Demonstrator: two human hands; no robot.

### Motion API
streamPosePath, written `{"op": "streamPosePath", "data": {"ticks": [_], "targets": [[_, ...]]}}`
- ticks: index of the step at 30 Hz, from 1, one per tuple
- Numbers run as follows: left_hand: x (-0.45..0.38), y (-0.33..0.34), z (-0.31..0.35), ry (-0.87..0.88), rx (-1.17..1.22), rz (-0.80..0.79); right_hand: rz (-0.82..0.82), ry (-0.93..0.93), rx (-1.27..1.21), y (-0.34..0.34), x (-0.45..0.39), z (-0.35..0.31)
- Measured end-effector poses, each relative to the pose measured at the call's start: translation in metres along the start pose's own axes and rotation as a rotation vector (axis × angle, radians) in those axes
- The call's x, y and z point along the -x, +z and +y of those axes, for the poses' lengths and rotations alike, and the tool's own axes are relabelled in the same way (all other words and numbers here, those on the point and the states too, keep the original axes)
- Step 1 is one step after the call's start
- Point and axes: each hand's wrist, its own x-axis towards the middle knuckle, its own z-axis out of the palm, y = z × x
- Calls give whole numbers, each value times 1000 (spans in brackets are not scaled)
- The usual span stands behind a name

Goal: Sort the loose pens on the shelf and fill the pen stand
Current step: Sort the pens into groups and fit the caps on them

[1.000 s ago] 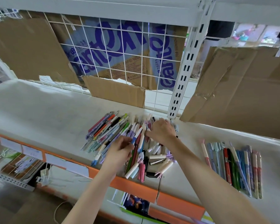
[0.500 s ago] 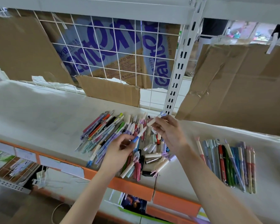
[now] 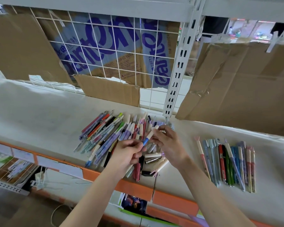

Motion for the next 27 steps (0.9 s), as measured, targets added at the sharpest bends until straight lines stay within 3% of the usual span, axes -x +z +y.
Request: {"op": "streamPosePath", "data": {"ticks": [11, 17, 20, 22, 27], "targets": [[4, 21, 1, 110, -143, -86, 28, 9, 194, -20, 8, -5], [-1, 13, -13, 134, -421, -119, 70, 34, 210, -26, 12, -3], [1, 8, -15, 218, -600, -90, 188, 15, 245, -34, 10, -7], [1, 1, -14, 265, -641, -21, 275, -25, 430, -44, 7, -11], [-7, -17, -8, 450, -714, 222, 321, -58, 1220, -72, 5, -6]]}}
